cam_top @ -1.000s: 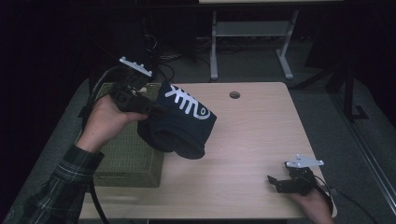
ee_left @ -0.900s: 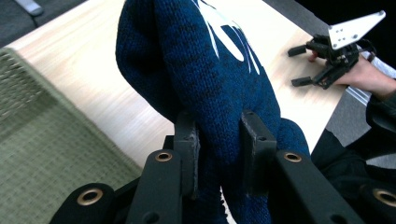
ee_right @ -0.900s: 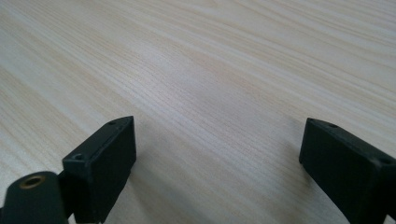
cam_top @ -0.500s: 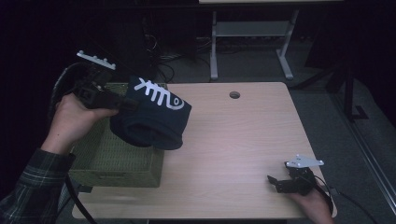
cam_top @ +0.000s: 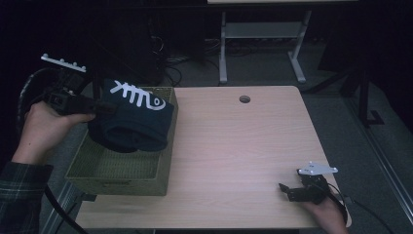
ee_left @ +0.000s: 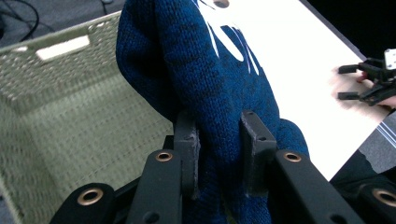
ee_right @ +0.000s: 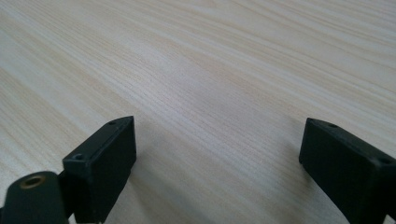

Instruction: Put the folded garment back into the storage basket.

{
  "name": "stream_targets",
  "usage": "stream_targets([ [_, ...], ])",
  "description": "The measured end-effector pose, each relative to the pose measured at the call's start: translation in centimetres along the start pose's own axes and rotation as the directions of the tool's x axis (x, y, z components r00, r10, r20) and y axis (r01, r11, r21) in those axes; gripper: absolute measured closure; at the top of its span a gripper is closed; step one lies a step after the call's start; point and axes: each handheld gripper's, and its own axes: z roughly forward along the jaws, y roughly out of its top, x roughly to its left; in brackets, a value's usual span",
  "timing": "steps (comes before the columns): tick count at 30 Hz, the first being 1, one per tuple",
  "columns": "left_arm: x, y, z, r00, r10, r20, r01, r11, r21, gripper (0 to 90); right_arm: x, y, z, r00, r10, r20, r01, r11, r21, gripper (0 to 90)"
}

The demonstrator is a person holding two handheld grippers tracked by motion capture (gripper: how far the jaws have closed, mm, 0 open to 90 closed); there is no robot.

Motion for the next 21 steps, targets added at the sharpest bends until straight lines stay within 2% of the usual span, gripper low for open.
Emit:
stream_targets([
  [4,1.1,-0.9,0.5,0.9997,-0.021,-0.010,0.021,0.9998,0.006,71.7,0.0,0.0,0.0,1.0000,0.001,0.001,-0.001,1.000,0.000,10.6],
  [9,2.7,-2.1,1.4,0.9978,-0.050,-0.042,0.051,0.9984,0.022,71.7,0.0,0.0,0.0,1.0000,0.002,0.001,-0.002,1.000,0.001,10.6],
  [15,4.1,-3.4,3.3,0.9952,-0.091,-0.034,0.093,0.9947,0.043,71.7,0.0,0.0,0.0,1.0000,0.003,0.004,-0.003,1.000,0.000,10.7],
  [21,4.5,-4.1,4.6,0.9945,-0.103,-0.019,0.104,0.9927,0.062,71.7,0.0,0.0,0.0,1.0000,0.005,0.006,-0.005,1.000,0.001,10.7],
])
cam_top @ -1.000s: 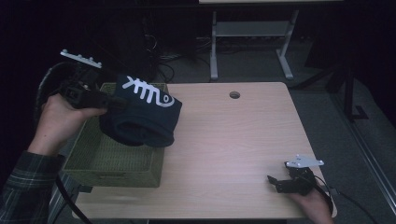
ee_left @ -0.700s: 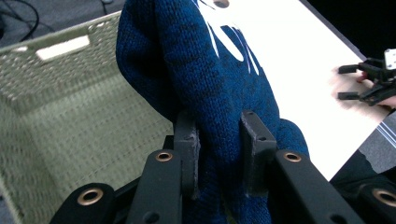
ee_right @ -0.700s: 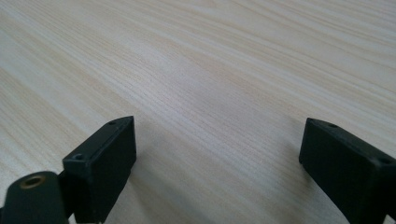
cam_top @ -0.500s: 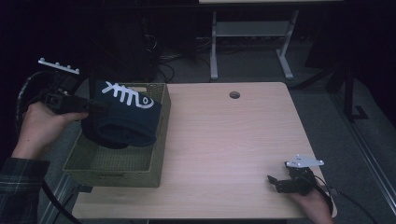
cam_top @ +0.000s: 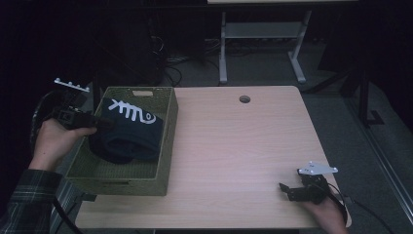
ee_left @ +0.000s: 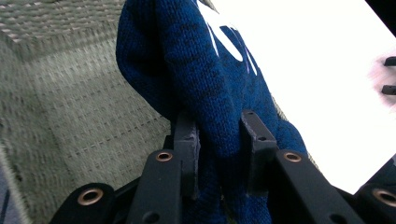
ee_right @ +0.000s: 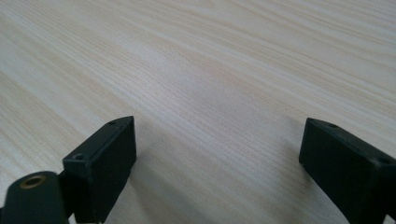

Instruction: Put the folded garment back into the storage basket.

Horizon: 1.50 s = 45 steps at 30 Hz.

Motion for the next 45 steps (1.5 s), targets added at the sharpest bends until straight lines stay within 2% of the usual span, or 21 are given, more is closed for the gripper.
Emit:
stream_targets([
  [7,0.5,-0.7,1.3,1.0000,-0.006,0.002,0.006,0.9995,0.032,71.8,0.0,0.0,0.0,1.0000,0.000,0.000,0.000,1.000,0.000,10.6],
  [12,0.9,-1.1,2.7,0.9988,-0.019,0.046,0.017,0.9991,0.039,71.8,0.0,0.0,0.0,1.0000,0.002,0.001,-0.002,1.000,0.001,10.7],
  [15,1.1,-1.2,3.6,0.9987,-0.014,0.050,0.011,0.9986,0.051,71.8,0.0,0.0,0.0,1.0000,0.003,0.003,-0.003,1.000,0.001,10.7],
  [18,2.0,-1.3,4.4,0.9984,-0.013,0.054,0.009,0.9975,0.070,71.6,0.0,0.0,0.0,1.0000,0.004,0.004,-0.004,1.000,0.001,10.7],
  [21,2.9,-1.7,5.2,0.9979,-0.024,0.059,0.020,0.9974,0.068,71.4,0.0,0.0,0.0,1.0000,0.004,0.004,-0.004,1.000,0.001,10.7],
  [26,4.4,-2.2,6.1,0.9999,-0.010,0.003,0.010,0.9969,0.078,69.5,0.0,0.0,0.0,1.0000,0.004,0.004,-0.004,1.000,0.001,10.7],
  [28,5.1,-2.5,6.3,0.9998,-0.019,-0.005,0.020,0.9969,0.076,68.5,0.0,0.0,0.0,1.0000,0.005,0.004,-0.005,1.000,0.001,10.7],
  [30,5.4,-2.6,6.5,0.9995,-0.023,-0.022,0.024,0.9969,0.075,66.6,0.0,0.0,0.0,1.0000,0.005,0.004,-0.005,1.000,0.001,10.7],
  [33,5.7,-2.7,6.5,0.9975,-0.018,-0.069,0.023,0.9967,0.078,61.7,0.0,0.0,0.0,1.0000,0.004,0.005,-0.004,1.000,0.001,10.7],
  [36,5.8,-2.7,6.6,0.9907,-0.029,-0.133,0.040,0.9962,0.077,55.7,0.0,0.0,0.0,1.0000,0.005,0.006,-0.005,1.000,0.001,10.7],
  [41,6.1,-2.7,6.1,0.9781,-0.039,-0.205,0.054,0.9962,0.069,48.1,0.0,0.0,0.0,1.0000,0.001,0.005,-0.001,1.000,-0.001,10.7],
  [43,6.0,-2.8,6.0,0.9754,-0.042,-0.216,0.056,0.9966,0.060,44.5,0.0,0.0,0.0,1.0000,0.000,0.005,0.000,1.000,-0.002,10.7],
  [45,5.9,-2.8,5.7,0.9769,-0.050,-0.208,0.060,0.9972,0.044,42.9,0.0,0.0,0.0,1.0000,0.001,0.006,-0.001,1.000,-0.001,10.7],
])
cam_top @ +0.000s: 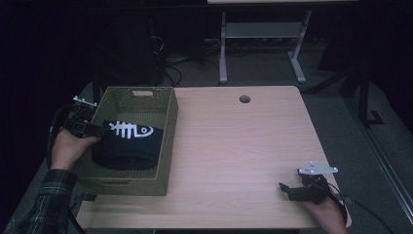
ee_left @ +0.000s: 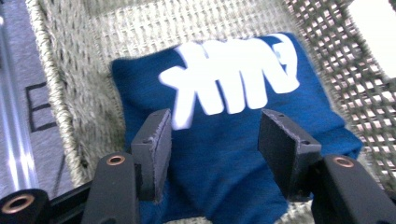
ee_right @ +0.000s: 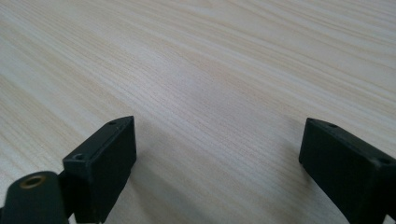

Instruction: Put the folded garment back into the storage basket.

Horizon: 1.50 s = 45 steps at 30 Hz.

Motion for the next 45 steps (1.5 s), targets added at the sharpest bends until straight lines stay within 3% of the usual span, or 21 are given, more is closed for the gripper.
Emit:
stream_targets([
  [9,-2.3,0.5,-0.8,0.9992,0.039,0.008,-0.039,0.9979,-0.052,26.3,0.0,0.0,0.0,1.0000,-0.001,0.000,0.001,1.000,0.001,10.5],
  [18,-6.2,1.8,-0.7,0.9916,0.104,0.077,-0.098,0.9917,-0.084,19.2,-0.1,0.1,0.1,1.0000,0.000,0.001,0.000,1.000,0.004,9.9],
  [25,-9.3,2.9,-0.4,0.9800,0.165,0.111,-0.152,0.9813,-0.119,17.6,0.0,0.1,0.1,1.0000,0.005,0.000,-0.005,1.000,0.007,9.9],
  [36,-13.0,4.1,0.3,0.9621,0.226,0.153,-0.200,0.9657,-0.166,15.9,0.0,0.1,0.1,1.0000,0.002,0.002,-0.002,1.000,0.004,9.9],
  [45,-16.7,3.8,1.1,0.9386,0.269,0.216,-0.221,0.9497,-0.221,15.9,-0.1,0.1,0.1,1.0000,0.000,0.001,0.000,1.000,0.003,9.9],
])
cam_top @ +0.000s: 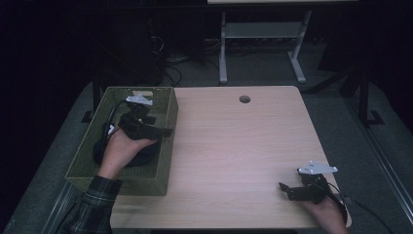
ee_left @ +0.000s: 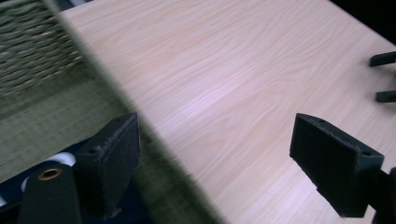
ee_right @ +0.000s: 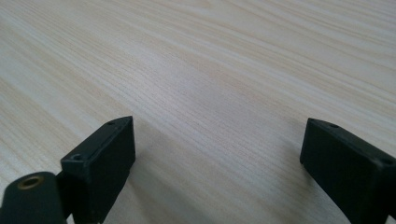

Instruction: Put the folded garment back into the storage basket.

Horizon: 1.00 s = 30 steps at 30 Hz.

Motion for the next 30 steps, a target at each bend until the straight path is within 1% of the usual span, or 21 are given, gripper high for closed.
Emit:
stream_targets([
  [4,-1.6,0.0,0.9,0.9994,0.029,0.019,-0.029,0.9996,-0.003,15.9,0.0,0.0,0.0,1.0000,-0.002,0.000,0.002,1.000,-0.001,9.9],
  [6,-2.3,0.0,1.4,0.9987,0.037,0.035,-0.037,0.9993,-0.005,15.9,0.0,0.0,0.0,1.0000,-0.001,0.000,0.001,1.000,0.000,10.0],
  [8,-3.0,-0.1,2.0,0.9981,0.045,0.041,-0.045,0.9990,-0.009,15.9,0.0,0.0,0.0,1.0000,-0.001,-0.001,0.001,1.000,0.000,9.9],
  [11,-4.1,-0.1,3.0,0.9960,0.062,0.064,-0.062,0.9980,-0.011,16.0,0.0,0.0,0.0,1.0000,-0.001,0.000,0.001,1.000,0.000,9.9],
  [12,-4.5,-0.2,3.4,0.9951,0.072,0.069,-0.071,0.9974,-0.009,16.0,0.0,0.0,0.0,1.0000,-0.001,0.000,0.001,1.000,0.000,9.9],
  [17,-6.3,-0.4,5.0,0.9911,0.100,0.088,-0.098,0.9948,-0.028,15.9,0.0,0.0,0.0,1.0000,-0.001,0.000,0.001,1.000,0.000,9.9],
  [21,-7.5,-0.8,6.3,0.9862,0.127,0.107,-0.124,0.9917,-0.033,15.9,0.0,0.0,0.0,1.0000,-0.001,-0.001,0.001,1.000,0.000,9.9],
  [22,-7.7,-0.9,6.6,0.9843,0.139,0.109,-0.136,0.9902,-0.031,16.0,0.0,0.0,0.0,1.0000,-0.001,-0.001,0.001,1.000,0.000,9.9],
  [25,-8.5,-1.3,7.7,0.9828,0.148,0.110,-0.146,0.9889,-0.029,15.9,0.0,0.0,0.0,1.0000,-0.001,0.000,0.001,1.000,0.000,9.9],
  [27,-8.9,-1.7,8.4,0.9814,0.151,0.118,-0.149,0.9885,-0.023,15.9,0.0,0.0,0.0,1.0000,0.000,-0.001,0.000,1.000,-0.001,9.9],
  [28,-9.1,-1.9,8.7,0.9818,0.142,0.126,-0.141,0.9898,-0.023,15.9,0.0,0.0,0.0,1.0000,0.000,-0.001,0.000,1.000,0.000,9.9],
  [29,-9.3,-2.1,9.1,0.9803,0.151,0.127,-0.149,0.9886,-0.021,15.9,0.0,0.0,0.0,1.0000,-0.001,-0.001,0.001,1.000,0.000,9.9],
  [30,-9.5,-2.3,9.4,0.9811,0.146,0.127,-0.143,0.9893,-0.028,15.9,0.0,0.0,0.0,1.0000,0.000,-0.001,0.000,1.000,0.000,9.9],
])
